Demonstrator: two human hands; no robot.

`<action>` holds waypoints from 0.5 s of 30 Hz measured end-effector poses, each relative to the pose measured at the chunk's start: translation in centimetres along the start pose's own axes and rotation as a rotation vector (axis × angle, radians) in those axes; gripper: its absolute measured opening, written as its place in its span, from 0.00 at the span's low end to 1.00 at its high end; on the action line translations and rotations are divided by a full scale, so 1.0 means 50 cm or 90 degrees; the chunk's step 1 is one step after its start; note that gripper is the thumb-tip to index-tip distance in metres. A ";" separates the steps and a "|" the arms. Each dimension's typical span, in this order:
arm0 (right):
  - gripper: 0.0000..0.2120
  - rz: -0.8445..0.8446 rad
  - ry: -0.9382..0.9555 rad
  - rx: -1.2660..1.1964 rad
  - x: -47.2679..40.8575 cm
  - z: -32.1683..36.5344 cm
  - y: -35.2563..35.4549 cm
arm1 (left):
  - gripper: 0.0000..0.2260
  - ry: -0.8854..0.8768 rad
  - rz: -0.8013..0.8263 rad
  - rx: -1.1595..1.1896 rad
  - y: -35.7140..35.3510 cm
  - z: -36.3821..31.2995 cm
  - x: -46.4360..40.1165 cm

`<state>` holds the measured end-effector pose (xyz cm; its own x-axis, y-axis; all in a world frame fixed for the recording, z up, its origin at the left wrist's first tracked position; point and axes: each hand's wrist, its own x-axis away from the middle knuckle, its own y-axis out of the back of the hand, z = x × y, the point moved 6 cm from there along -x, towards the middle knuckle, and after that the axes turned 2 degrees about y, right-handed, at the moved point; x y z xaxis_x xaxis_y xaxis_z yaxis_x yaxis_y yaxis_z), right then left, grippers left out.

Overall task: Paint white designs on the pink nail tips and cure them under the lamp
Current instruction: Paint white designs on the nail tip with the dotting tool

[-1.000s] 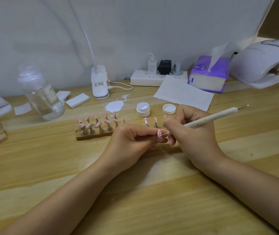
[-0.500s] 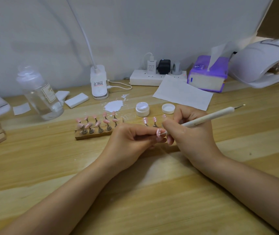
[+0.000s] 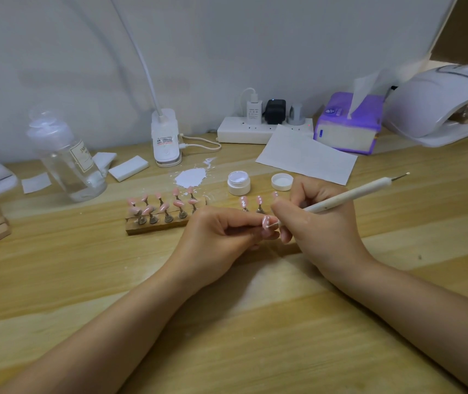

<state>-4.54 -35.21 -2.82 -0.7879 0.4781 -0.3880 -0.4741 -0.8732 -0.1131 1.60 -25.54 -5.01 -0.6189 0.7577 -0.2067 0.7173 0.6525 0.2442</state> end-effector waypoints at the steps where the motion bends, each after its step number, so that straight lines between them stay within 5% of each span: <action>1: 0.18 -0.002 0.000 -0.001 0.000 0.000 0.000 | 0.07 -0.001 -0.001 0.003 0.000 0.000 0.000; 15: 0.18 -0.003 0.003 -0.002 -0.001 -0.001 0.001 | 0.06 -0.019 0.010 0.002 -0.003 -0.007 0.001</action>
<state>-4.50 -35.30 -2.86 -0.7834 0.4822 -0.3921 -0.4767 -0.8710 -0.1187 1.36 -25.62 -4.73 -0.5975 0.7679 -0.2309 0.7284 0.6402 0.2442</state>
